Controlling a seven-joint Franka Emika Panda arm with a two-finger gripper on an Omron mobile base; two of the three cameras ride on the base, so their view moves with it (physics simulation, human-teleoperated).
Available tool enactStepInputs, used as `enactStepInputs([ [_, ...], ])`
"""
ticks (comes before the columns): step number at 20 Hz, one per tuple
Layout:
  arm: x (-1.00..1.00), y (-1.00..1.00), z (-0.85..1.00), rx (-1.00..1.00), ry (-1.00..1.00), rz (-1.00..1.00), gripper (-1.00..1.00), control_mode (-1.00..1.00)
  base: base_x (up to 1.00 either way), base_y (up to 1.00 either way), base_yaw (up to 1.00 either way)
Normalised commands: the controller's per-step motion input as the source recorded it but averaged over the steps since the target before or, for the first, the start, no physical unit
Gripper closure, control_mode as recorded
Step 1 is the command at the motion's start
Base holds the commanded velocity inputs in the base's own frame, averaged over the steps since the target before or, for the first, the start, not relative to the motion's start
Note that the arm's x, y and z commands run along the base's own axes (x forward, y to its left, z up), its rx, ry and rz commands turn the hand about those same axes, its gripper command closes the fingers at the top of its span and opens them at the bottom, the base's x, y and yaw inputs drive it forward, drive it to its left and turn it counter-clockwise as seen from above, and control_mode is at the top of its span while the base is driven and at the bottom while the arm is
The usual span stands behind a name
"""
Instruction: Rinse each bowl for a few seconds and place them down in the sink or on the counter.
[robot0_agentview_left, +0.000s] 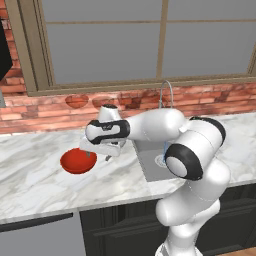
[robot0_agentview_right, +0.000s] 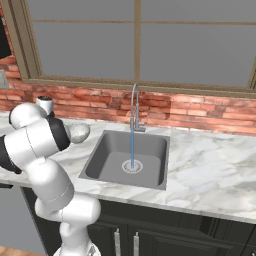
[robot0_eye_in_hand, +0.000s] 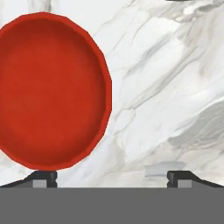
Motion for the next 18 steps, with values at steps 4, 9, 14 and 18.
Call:
enactStepInputs([
  [4,0.00,0.00,-0.19,0.00,0.00,0.00,-1.00,-1.00,0.00,0.00,0.00],
  [9,0.02,0.02,-0.12,0.00,0.00,0.00,-1.00,-1.00,0.00,0.00,0.00],
  [14,0.10,0.08,-0.02,0.00,0.00,0.00,-1.00,-1.00,0.00,0.00,0.00],
  [18,0.12,0.16,-0.01,0.00,0.00,0.00,-1.00,-1.00,0.00,0.00,0.00],
])
